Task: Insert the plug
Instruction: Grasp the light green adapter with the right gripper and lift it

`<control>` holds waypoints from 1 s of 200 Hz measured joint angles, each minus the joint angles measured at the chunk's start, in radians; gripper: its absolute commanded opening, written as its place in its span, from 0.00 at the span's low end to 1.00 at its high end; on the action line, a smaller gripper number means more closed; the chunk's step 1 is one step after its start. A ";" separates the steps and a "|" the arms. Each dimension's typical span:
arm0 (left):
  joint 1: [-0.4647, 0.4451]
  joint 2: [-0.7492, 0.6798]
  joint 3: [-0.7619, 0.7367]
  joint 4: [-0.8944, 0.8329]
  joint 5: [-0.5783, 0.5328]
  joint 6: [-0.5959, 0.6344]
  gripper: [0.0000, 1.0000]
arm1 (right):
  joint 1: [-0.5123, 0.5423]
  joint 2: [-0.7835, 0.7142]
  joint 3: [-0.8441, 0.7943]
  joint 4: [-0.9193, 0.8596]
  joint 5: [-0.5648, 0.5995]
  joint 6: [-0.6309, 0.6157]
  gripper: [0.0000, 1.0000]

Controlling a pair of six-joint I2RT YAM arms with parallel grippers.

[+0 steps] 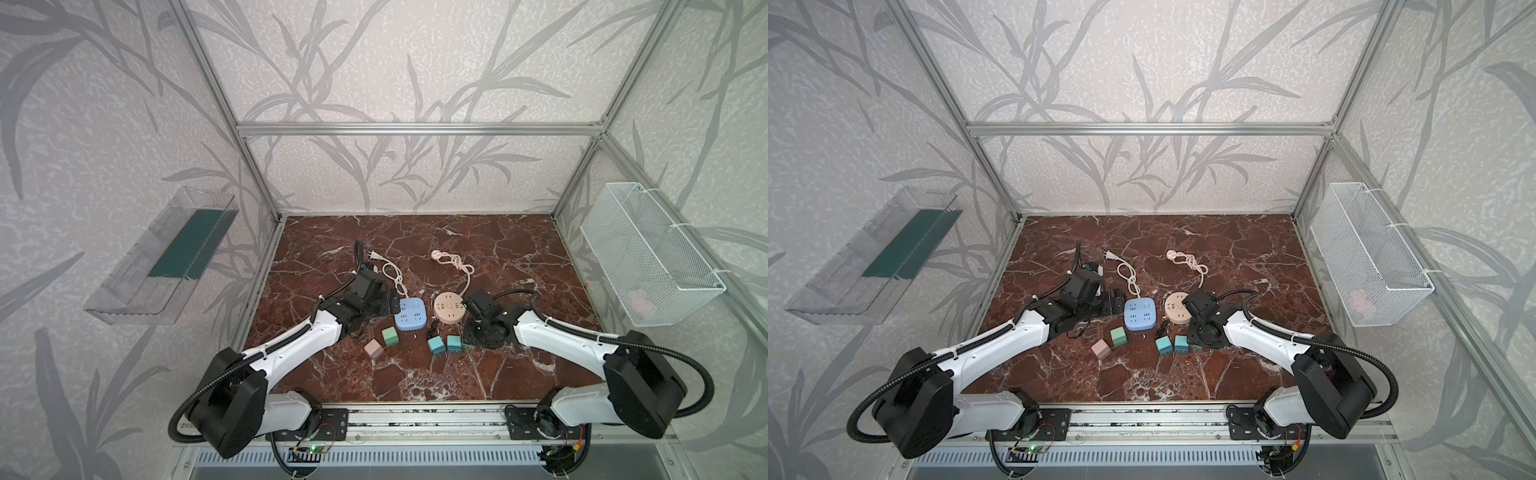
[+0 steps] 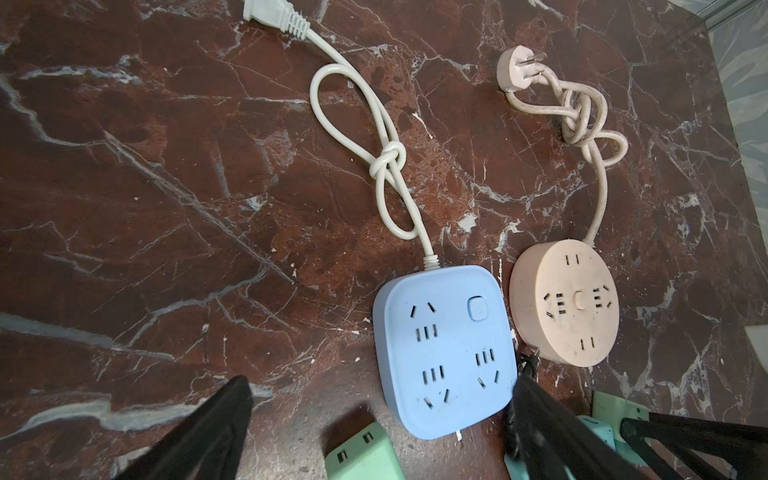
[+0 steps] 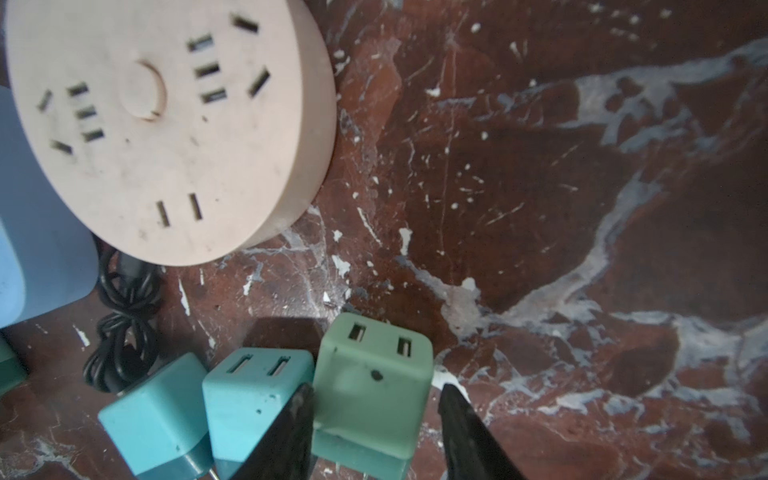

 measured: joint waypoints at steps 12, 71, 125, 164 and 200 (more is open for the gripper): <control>-0.001 0.000 0.000 0.005 0.000 0.000 0.97 | 0.000 0.000 0.000 -0.004 0.006 -0.001 0.50; -0.006 0.000 -0.009 0.014 -0.010 -0.008 0.97 | 0.002 0.011 0.000 -0.033 0.037 -0.024 0.50; -0.010 0.000 -0.015 0.019 -0.010 -0.015 0.97 | 0.023 0.006 -0.015 -0.040 0.036 -0.023 0.50; -0.019 0.012 -0.015 0.026 -0.010 -0.016 0.97 | 0.024 0.003 -0.051 -0.039 0.036 -0.019 0.50; -0.021 0.014 -0.015 0.029 -0.008 -0.016 0.97 | 0.024 0.002 -0.062 -0.037 0.037 -0.024 0.46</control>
